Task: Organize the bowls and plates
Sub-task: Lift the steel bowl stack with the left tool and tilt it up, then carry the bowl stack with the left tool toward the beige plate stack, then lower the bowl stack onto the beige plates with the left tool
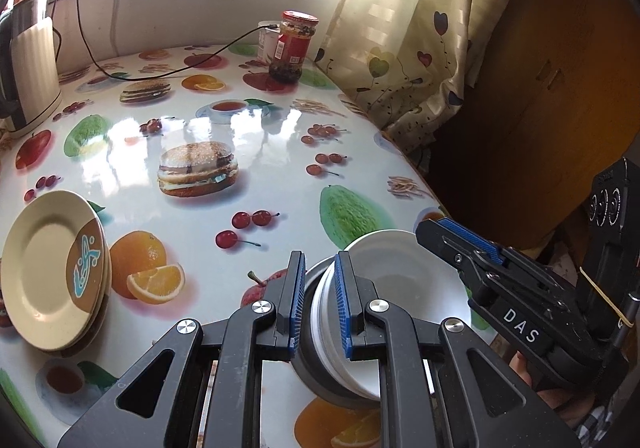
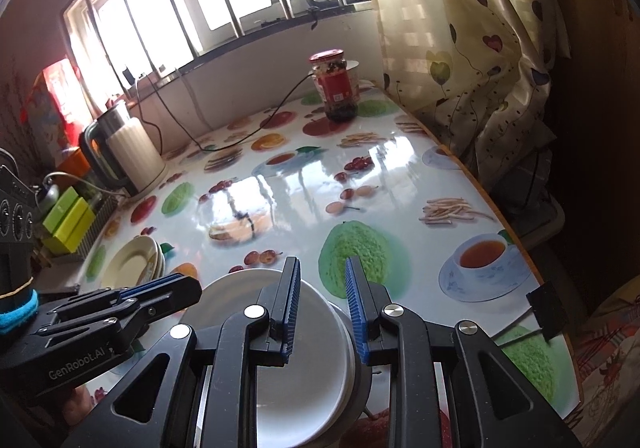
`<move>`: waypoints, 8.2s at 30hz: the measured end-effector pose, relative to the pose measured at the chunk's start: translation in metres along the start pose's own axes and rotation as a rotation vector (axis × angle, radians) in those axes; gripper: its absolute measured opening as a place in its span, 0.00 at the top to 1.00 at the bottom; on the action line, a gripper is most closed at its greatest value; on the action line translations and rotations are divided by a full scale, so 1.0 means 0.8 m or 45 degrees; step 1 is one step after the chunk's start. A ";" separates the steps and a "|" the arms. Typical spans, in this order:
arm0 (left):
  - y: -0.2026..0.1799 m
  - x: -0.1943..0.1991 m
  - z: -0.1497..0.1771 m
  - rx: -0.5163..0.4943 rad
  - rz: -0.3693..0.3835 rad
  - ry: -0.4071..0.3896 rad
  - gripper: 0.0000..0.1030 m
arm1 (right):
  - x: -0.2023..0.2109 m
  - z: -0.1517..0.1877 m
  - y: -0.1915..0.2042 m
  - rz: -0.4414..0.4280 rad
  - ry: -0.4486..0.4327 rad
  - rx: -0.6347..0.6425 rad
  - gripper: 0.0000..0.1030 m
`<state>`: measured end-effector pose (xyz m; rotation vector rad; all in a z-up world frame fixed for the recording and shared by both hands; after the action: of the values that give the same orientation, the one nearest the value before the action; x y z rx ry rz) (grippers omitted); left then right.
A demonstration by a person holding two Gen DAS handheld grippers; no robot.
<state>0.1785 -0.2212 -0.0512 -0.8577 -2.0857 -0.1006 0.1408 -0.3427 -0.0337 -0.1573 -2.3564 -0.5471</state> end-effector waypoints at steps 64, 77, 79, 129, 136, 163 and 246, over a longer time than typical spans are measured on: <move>0.040 0.001 0.085 0.175 0.115 0.034 0.71 | 0.041 0.093 -0.065 -0.025 0.001 -0.183 0.68; 0.033 -0.015 0.085 0.158 0.152 0.053 0.71 | 0.024 0.093 -0.066 -0.066 0.019 -0.211 0.68; 0.032 -0.018 0.086 0.156 0.158 0.056 0.71 | 0.022 0.092 -0.065 -0.090 0.023 -0.220 0.68; 0.028 -0.021 0.082 0.127 0.194 0.015 0.88 | 0.017 0.097 -0.067 -0.398 0.088 -0.407 0.90; 0.027 -0.021 0.082 0.121 0.186 0.017 0.88 | 0.017 0.096 -0.066 -0.401 0.085 -0.407 0.90; 0.034 -0.002 0.076 0.139 0.145 -0.015 0.90 | 0.017 0.088 -0.046 -0.421 0.093 -0.385 0.90; 0.306 0.118 0.059 0.490 -0.200 -0.183 0.90 | -0.138 0.036 0.248 -0.684 0.367 -0.057 0.90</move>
<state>0.2578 0.0330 -0.0666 -0.4798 -2.2050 0.2790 0.2571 -0.1473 -0.0583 0.5169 -2.0919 -0.8145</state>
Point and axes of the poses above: each gripper's, at about its wrist camera, not at the fingertips, and x roughly against the way its jaws point, y to its left, z to its underside, the point moved 9 cm from there along -x, roughly the way its jaws point, and after that the axes turned 7 degrees about -x, right-handed, at the moved point
